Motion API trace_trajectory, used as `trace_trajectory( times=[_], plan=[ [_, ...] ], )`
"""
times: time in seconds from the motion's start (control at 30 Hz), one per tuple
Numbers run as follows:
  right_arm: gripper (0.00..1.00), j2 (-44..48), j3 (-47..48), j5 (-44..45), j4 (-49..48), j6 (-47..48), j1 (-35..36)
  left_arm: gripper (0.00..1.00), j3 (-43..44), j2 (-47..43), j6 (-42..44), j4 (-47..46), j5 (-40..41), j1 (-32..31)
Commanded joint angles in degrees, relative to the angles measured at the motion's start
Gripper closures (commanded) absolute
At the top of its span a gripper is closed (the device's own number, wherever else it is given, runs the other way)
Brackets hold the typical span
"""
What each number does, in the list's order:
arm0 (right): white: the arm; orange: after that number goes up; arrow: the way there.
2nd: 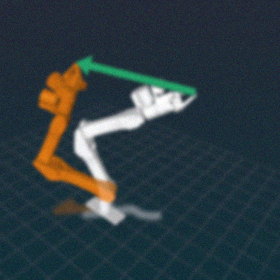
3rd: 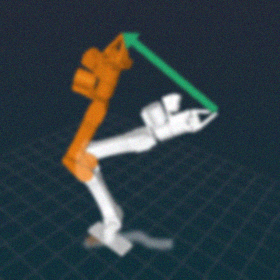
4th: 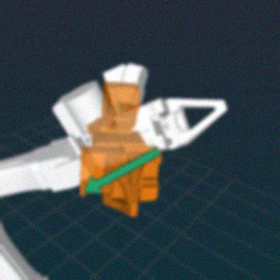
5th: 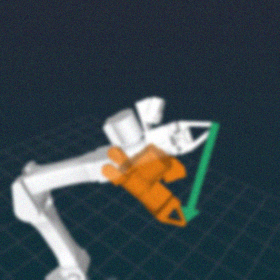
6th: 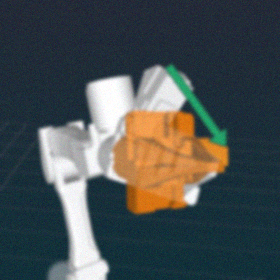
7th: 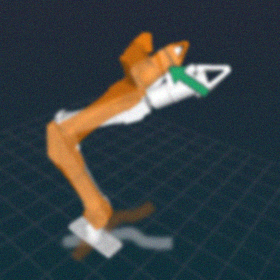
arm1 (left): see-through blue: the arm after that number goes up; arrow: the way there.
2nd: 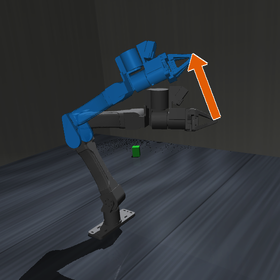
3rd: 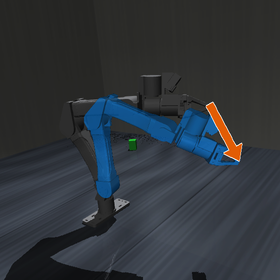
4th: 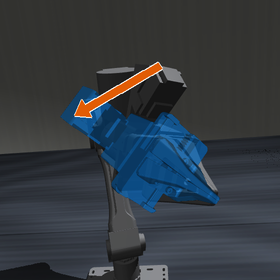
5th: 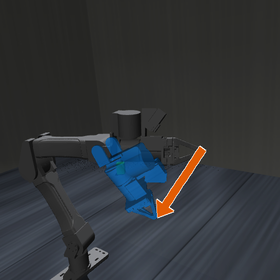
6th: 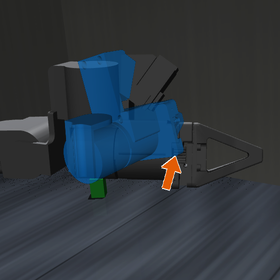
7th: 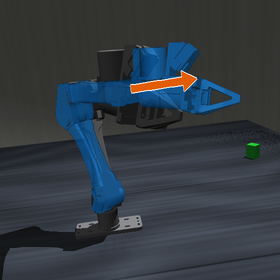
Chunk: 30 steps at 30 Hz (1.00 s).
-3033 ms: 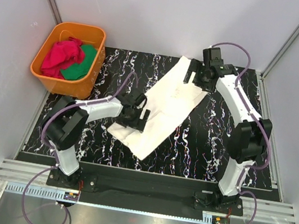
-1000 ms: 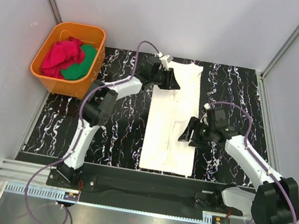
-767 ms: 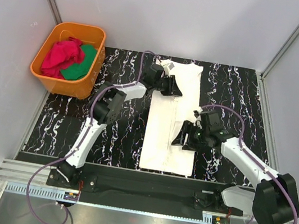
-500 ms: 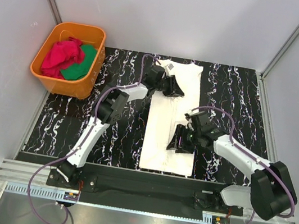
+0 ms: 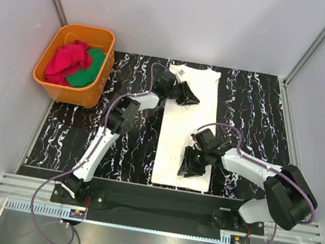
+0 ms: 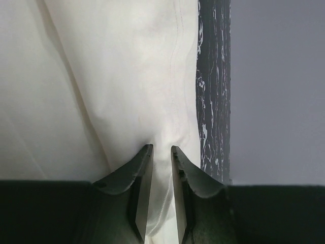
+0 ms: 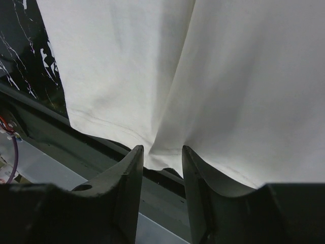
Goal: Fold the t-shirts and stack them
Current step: Fold the tshirt
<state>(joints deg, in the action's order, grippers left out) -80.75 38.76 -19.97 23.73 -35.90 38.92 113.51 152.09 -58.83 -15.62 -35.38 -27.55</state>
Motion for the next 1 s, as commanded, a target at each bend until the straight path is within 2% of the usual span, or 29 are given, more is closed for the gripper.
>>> trace_trajectory(
  times=[0.0,0.17,0.37,0.6,0.67,0.87,0.97],
  plan=[
    [0.56,-1.15,0.52,1.69,-2.11,-1.45,1.07,0.73,1.98,1.63,-2.17,-3.89,-1.36,0.48],
    [0.57,-3.80,0.96,1.51,-2.90,-2.07,2.83,0.74,1.80,2.16,-2.87,-4.51,-1.27,0.57],
    [0.73,-2.67,0.17,2.03,-1.23,-3.39,4.94,0.75,1.88,2.51,-3.48,-4.60,-1.19,0.83],
    [0.83,2.17,-1.14,4.06,4.13,-3.56,5.47,0.75,2.85,3.21,-4.01,-4.60,-1.10,1.10],
    [0.91,2.44,-1.76,3.71,3.87,-3.82,5.47,0.75,3.12,3.47,-4.36,-4.69,-1.10,1.18],
    [0.92,1.83,-2.72,1.52,2.21,-4.53,6.60,0.76,3.38,3.65,-4.72,-4.77,-0.84,1.18],
    [0.97,-0.10,-2.73,-0.33,0.45,-5.49,8.45,0.78,3.56,3.91,-4.98,-4.69,-0.57,1.27]
  ],
)
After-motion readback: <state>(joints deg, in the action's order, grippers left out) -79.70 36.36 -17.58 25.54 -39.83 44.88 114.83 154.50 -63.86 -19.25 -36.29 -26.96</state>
